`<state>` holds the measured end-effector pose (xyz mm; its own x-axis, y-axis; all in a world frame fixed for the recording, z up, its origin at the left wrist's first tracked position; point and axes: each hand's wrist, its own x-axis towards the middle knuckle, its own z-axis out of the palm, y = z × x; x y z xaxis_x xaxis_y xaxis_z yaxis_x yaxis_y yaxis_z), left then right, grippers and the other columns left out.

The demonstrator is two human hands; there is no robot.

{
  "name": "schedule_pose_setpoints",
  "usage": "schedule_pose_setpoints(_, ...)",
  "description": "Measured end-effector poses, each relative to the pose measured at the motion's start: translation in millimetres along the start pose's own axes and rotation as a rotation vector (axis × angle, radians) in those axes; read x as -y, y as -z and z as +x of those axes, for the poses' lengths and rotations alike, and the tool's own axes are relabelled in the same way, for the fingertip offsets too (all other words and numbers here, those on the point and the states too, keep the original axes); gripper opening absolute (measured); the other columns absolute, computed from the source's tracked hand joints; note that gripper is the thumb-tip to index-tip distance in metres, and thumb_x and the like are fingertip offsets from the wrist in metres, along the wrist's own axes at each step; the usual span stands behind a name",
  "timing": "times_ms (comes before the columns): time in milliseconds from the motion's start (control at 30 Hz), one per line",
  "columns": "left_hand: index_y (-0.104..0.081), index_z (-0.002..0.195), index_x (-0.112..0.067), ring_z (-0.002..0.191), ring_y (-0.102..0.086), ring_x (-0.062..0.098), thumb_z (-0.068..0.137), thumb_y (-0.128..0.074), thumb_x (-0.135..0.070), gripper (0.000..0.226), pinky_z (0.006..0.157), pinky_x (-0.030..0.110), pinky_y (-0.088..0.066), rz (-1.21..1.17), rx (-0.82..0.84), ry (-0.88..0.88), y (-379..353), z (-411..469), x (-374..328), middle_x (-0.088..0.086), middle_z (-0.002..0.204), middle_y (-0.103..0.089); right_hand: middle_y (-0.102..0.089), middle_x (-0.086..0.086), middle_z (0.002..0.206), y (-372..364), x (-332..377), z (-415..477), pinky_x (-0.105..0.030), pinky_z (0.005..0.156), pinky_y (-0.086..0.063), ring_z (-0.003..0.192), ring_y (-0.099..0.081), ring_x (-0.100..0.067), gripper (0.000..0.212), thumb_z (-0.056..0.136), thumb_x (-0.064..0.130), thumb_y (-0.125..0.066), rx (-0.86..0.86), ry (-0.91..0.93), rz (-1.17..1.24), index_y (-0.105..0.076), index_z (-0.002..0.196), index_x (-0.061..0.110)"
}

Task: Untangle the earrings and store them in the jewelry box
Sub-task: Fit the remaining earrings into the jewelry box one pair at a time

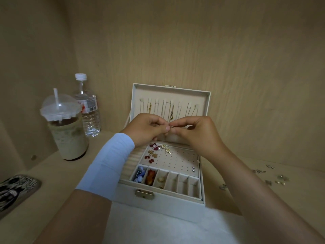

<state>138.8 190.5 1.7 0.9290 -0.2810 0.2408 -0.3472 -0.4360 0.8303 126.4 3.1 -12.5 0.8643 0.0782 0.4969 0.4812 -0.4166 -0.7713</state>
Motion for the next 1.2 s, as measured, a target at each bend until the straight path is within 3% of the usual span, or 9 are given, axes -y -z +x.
schedule_pose_setpoints(133,-0.076,0.093,-0.018,0.056,-0.056,0.004,0.092,-0.067,-0.023,0.011,0.061,0.015,-0.052,-0.036,-0.028,0.001,4.5,-10.6,0.5,-0.006,0.079,-0.075,-0.077,0.011,0.083,-3.9,3.5,-3.1,-0.024,0.081,-0.057,0.081,-0.071,-0.003,0.01,0.08,0.018,-0.083,0.017,0.023,0.006,-0.081,0.087,0.025)
schedule_pose_setpoints(233,-0.076,0.091,-0.019,0.057,-0.058,0.002,0.091,-0.067,-0.025,0.011,0.063,0.016,-0.049,0.002,-0.049,0.022,7.9,-20.0,8.9,-0.007,0.078,-0.075,-0.077,0.015,0.083,-8.4,5.3,-6.3,-0.025,0.078,-0.053,0.075,-0.066,0.007,0.005,0.083,0.026,-0.081,0.097,0.011,-0.072,-0.081,0.085,0.03)
schedule_pose_setpoints(433,-0.073,0.089,-0.011,0.06,-0.064,0.003,0.089,-0.07,-0.019,0.008,0.063,0.015,-0.052,-0.058,-0.204,0.08,6.3,-26.9,26.6,-0.006,0.077,-0.076,-0.072,0.021,0.081,-16.7,4.6,-12.5,-0.035,0.079,-0.058,0.082,-0.065,0.003,0.005,0.078,0.04,-0.082,0.194,0.019,-0.458,-0.079,0.081,0.037)
schedule_pose_setpoints(567,-0.074,0.089,-0.013,0.061,-0.065,0.001,0.087,-0.072,-0.022,0.009,0.06,0.015,-0.05,-0.109,-0.224,0.058,7.7,-23.9,26.2,-0.005,0.076,-0.074,-0.068,0.02,0.081,-21.6,6.2,-17.1,-0.031,0.073,-0.057,0.079,-0.062,0.002,0.009,0.08,0.042,-0.08,0.222,0.092,-0.601,-0.078,0.082,0.033)
schedule_pose_setpoints(667,-0.074,0.086,-0.016,0.053,-0.056,-0.002,0.087,-0.072,-0.026,0.01,0.057,0.014,-0.046,-0.093,-0.241,0.036,8.2,-21.5,27.9,-0.01,0.066,-0.064,-0.066,0.019,0.081,-24.7,6.3,-18.0,-0.027,0.07,-0.053,0.078,-0.06,0.001,0.007,0.082,0.04,-0.078,0.224,0.133,-0.648,-0.076,0.082,0.033)
schedule_pose_setpoints(800,-0.072,0.086,-0.015,0.046,-0.052,0.001,0.089,-0.071,-0.023,0.009,0.05,0.016,-0.047,-0.15,-0.189,0.061,6.0,-20.4,25.5,-0.004,0.063,-0.06,-0.065,0.019,0.082,-25.5,4.9,-15.7,-0.025,0.069,-0.049,0.078,-0.059,0.0,0.008,0.085,0.04,-0.074,0.263,0.165,-0.699,-0.076,0.083,0.033)
schedule_pose_setpoints(1000,-0.074,0.09,-0.018,0.066,-0.061,0.015,0.089,-0.071,-0.025,0.008,0.053,0.022,-0.051,-0.211,-0.178,0.087,9.1,-19.6,26.1,0.0,0.083,-0.075,-0.068,0.019,0.087,-18.9,5.0,-10.7,-0.033,0.08,-0.055,0.083,-0.062,0.001,0.01,0.09,0.038,-0.069,0.4,0.096,-0.586,-0.077,0.09,0.033)
schedule_pose_setpoints(1067,-0.074,0.092,-0.018,0.068,-0.061,0.015,0.089,-0.07,-0.026,0.009,0.054,0.02,-0.051,-0.228,-0.154,0.089,8.1,-20.6,24.1,0.0,0.085,-0.076,-0.07,0.016,0.09,-13.0,5.6,-7.4,-0.027,0.077,-0.052,0.081,-0.063,0.004,0.009,0.091,0.033,-0.069,0.318,0.075,-0.456,-0.076,0.097,0.032)
schedule_pose_setpoints(1200,-0.076,0.093,-0.022,0.07,-0.064,0.01,0.089,-0.07,-0.031,0.011,0.056,0.021,-0.05,-0.225,-0.131,0.066,2.7,-21.0,15.3,-0.003,0.086,-0.077,-0.073,0.008,0.09,0.9,13.0,-3.4,-0.016,0.059,-0.042,0.05,-0.051,0.003,0.026,0.082,0.025,-0.081,0.137,0.059,-0.148,-0.072,0.106,0.03)
